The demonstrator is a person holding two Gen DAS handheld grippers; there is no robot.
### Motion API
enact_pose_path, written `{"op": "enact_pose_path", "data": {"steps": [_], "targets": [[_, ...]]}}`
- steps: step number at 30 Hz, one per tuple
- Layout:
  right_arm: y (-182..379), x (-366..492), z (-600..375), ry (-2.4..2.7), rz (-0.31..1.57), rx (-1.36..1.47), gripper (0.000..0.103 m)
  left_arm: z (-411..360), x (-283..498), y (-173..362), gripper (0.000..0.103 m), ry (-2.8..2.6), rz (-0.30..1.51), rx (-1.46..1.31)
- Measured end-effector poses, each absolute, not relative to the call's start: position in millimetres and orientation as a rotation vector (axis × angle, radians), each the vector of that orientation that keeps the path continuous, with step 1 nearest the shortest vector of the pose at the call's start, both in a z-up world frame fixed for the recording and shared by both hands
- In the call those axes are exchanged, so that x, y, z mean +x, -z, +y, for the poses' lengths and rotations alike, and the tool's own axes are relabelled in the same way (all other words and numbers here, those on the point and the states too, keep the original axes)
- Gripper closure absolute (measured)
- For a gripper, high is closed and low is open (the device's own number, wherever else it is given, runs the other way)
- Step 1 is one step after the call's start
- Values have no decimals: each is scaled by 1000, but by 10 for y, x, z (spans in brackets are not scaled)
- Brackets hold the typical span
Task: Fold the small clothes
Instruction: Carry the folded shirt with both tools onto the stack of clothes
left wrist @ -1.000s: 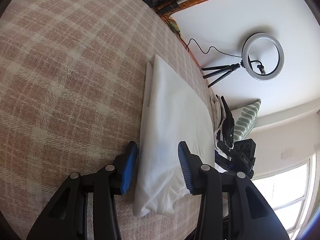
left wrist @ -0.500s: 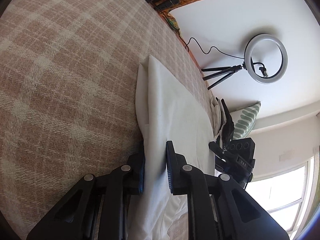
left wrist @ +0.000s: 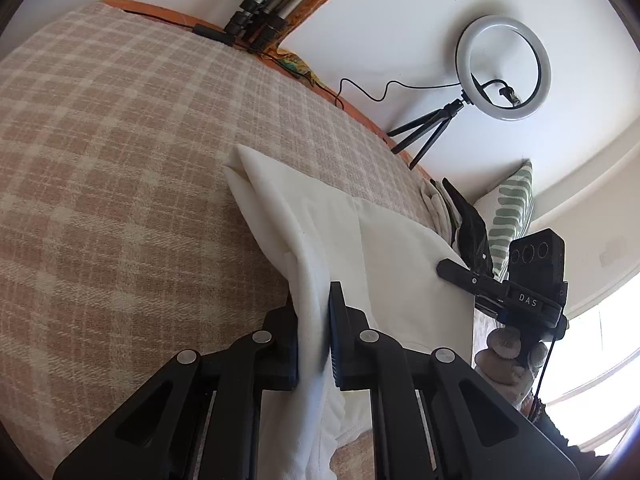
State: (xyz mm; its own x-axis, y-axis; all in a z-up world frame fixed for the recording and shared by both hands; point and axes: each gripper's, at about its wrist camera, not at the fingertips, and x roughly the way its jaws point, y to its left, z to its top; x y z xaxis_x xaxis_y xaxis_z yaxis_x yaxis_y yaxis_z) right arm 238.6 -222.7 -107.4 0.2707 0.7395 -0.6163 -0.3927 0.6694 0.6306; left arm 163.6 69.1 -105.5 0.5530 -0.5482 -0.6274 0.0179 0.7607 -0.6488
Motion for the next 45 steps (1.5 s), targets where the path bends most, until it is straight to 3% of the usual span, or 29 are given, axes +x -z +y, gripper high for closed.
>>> {"op": "enact_pose_path", "data": {"steps": [13,45], "targets": [[623,2276,-2370,-766,963,279,94,131,1810,710,93,463,890,-582],[-668,3196,-5046,-352,719,142,94,-2511,3299,19,93,713,776,-352]]}}
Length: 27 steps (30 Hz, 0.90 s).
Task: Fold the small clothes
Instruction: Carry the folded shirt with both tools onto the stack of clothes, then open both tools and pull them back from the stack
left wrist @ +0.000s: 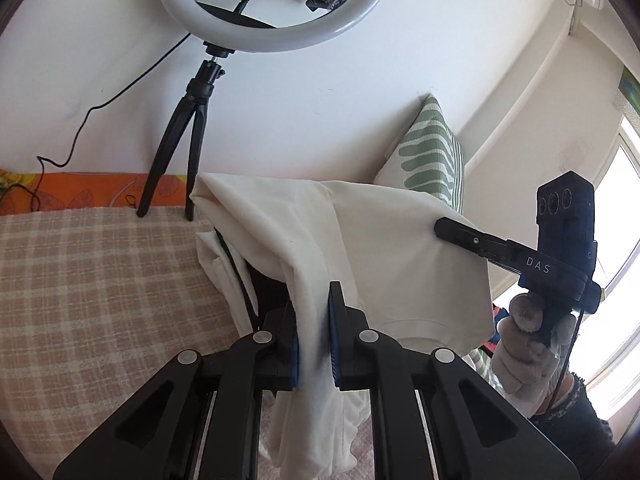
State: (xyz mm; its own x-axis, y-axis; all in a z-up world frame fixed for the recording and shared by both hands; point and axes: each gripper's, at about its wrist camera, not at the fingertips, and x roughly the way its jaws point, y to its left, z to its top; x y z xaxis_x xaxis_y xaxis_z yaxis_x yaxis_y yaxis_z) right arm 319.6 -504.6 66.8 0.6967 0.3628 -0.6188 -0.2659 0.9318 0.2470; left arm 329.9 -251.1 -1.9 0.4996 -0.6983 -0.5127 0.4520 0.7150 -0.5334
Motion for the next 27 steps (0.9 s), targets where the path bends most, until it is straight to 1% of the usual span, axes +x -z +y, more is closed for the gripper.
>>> {"op": "enact_pose_path", "data": {"steps": [6,17,19,21,22,23,24,25,26,27], "targets": [[-649,3513,-5368,-296,724,113,94,-2894,3545,61,93,709,769,-292],[-237,3982,-5808,-220,796,131,94,-3185,3759,332,93,657,794,-253],[-163,4024,-5832,-192,819,103,94,-3164,3785,355,92,640,811,-253],[-118,4030,-5840,-146,825,67,94,-3151,3795,354,89,620,822,-238],[-103,4036,-5849,-122,832,56,90,-3150,3795,347,88,607,827,-223],[-91,4041,-5867,-100,838,51,79,-3142,3788,336,85,598,828,-214],[-91,4037,-5881,-79,836,47,71,-3130,3777,320,79,591,827,-207],[-101,4029,-5906,-53,826,44,51,-3117,3764,304,73,580,825,-199],[-123,4012,-5925,-38,812,45,39,-3105,3745,280,59,567,819,-192],[-151,3991,-5946,-36,800,54,37,-3087,3719,254,49,554,808,-187]]}}
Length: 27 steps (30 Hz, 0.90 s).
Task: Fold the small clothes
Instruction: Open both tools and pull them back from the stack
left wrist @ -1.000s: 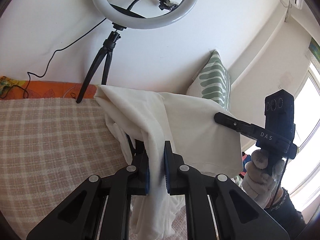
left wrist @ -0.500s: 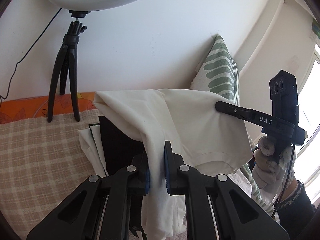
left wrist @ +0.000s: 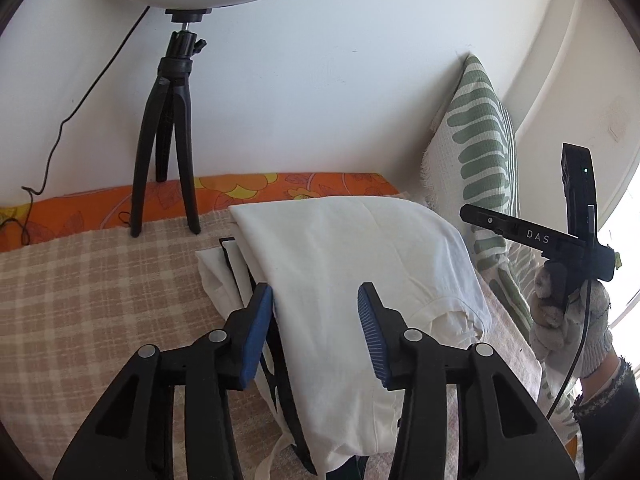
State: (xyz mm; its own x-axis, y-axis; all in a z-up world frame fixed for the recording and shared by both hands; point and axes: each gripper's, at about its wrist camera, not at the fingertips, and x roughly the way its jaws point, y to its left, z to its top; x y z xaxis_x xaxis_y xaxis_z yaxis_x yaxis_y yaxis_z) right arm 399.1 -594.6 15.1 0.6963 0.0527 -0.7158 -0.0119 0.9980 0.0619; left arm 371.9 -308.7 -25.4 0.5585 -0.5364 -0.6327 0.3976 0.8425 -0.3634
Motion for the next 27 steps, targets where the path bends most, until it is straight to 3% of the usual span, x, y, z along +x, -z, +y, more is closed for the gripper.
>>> {"op": "enact_pose_path", "data": {"steps": [4,27], "targets": [[-245,3926,-5973,-20,789,80,31,-3048,3619,143,31,518,773,-156],[-993,2929,-5315,20,638,58,2,-2614,2774,-474,22,504,654,-125]]}}
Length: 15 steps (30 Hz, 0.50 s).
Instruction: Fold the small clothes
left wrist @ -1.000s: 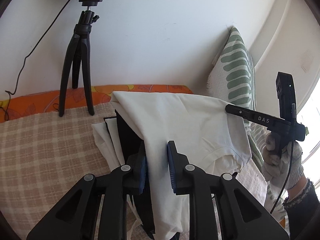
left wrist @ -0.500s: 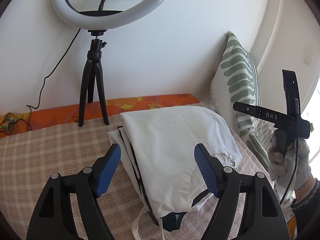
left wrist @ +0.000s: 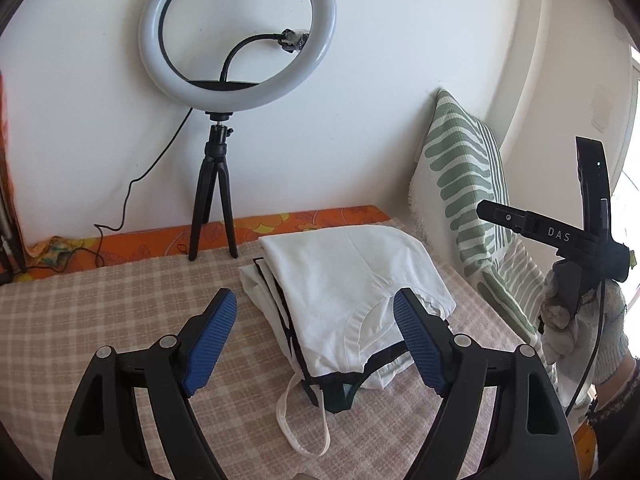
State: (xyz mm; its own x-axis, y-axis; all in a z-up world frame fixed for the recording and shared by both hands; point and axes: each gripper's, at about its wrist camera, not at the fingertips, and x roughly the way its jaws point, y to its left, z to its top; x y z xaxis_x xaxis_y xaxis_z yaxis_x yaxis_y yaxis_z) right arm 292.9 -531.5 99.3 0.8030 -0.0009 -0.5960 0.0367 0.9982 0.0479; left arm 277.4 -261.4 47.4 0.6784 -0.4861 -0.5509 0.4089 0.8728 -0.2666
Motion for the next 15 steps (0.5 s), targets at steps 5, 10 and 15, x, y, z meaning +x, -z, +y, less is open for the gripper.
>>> {"op": "enact_pose_path", "data": {"steps": [5,10,15], "targets": [[-1029,2638,-5108,25,621,48,0,-2392,2506,-564,21,490,622,-107],[-1006,2338,-4884,37,606,59,0,-2178,2213,-590,21,479,596,-74],[-948,2029,-4606,38,584,37,0,-1992,1912,-569,21,491,581,-31]]}}
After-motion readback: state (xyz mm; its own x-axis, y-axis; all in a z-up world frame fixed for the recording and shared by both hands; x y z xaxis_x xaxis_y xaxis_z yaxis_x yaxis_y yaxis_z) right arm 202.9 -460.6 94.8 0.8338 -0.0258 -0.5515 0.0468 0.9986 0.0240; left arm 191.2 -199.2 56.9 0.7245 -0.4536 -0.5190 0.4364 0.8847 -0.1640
